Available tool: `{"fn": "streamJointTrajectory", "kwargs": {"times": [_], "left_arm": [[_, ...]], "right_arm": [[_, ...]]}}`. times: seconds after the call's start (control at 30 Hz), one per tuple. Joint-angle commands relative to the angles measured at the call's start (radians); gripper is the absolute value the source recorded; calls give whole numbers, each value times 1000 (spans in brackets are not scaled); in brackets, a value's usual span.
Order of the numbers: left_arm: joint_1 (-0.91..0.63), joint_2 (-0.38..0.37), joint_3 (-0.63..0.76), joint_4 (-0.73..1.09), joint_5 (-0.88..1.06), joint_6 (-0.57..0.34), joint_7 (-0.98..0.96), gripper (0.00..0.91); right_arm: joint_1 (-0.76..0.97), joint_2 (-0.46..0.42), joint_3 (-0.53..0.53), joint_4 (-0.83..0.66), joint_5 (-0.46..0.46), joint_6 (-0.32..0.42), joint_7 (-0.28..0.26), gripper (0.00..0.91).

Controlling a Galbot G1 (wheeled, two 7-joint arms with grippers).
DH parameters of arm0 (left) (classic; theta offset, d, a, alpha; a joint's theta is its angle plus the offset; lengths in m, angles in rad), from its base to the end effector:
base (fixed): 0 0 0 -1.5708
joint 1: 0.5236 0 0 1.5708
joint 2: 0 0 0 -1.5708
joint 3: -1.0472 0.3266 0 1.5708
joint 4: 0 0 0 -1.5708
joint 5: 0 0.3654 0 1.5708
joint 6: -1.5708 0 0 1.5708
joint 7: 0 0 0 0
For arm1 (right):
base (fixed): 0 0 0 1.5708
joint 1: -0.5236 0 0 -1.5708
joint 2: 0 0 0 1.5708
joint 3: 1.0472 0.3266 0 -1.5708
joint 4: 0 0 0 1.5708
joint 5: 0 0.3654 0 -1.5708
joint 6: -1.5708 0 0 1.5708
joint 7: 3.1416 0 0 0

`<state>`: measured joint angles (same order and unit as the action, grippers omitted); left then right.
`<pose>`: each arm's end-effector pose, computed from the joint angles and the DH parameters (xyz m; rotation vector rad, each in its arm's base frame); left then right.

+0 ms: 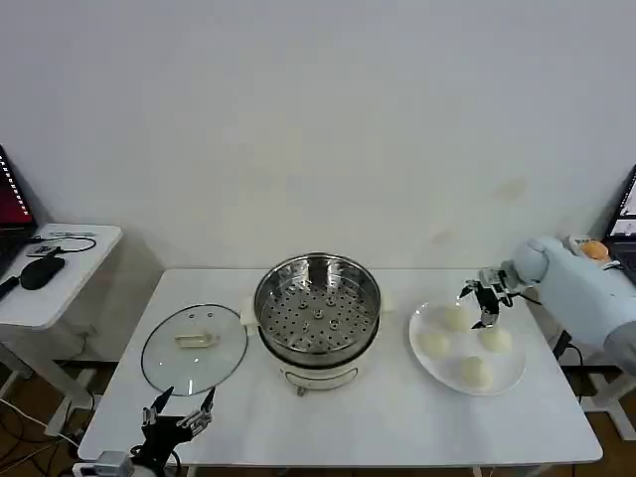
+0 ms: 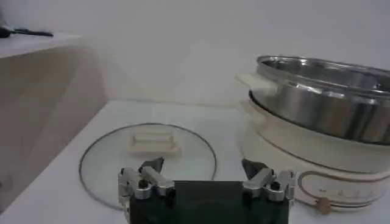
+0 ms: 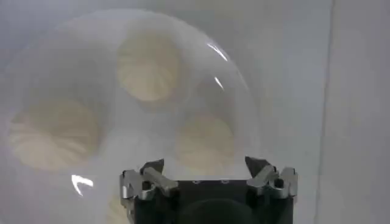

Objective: Take steamed baozi put them in steamer then cover it.

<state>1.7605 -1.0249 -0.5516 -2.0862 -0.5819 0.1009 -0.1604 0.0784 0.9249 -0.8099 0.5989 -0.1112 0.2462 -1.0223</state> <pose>0.1614 0.0837 -0.2991 -0.1023 -2.7720 0.1026 0.5825 -0.2184 -0.2243 1.2967 -1.4377 1.4240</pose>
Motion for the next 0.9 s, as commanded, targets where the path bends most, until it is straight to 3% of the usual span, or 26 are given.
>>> {"fn": "streamJointTrajectory", "kwargs": {"times": [0.03,0.37,0.57,0.7,0.83,0.9], "left_arm": [[1,1,-1,-1,-1,0,0,907],[4,0,1,-10,-1,0,-1,907],[8,0,-4,-21,-5,1,-3,907],[9,0,-7,-28,-7,1,-5,907],[12,-1,-7,-36,-8,2,-6,907],[14,-2,-7,-38,-9,2,-7,907]], "right_arm": [[-5,57,26,-86,-15,8,-14,907],[-21,92,74,-133,-37,8,-5,907],[-25,103,101,-157,-52,7,-1,846],[-26,106,106,-166,-63,9,-4,746],[-29,111,124,-174,-66,7,-3,715],[-28,112,126,-175,-66,7,-3,615]]}}
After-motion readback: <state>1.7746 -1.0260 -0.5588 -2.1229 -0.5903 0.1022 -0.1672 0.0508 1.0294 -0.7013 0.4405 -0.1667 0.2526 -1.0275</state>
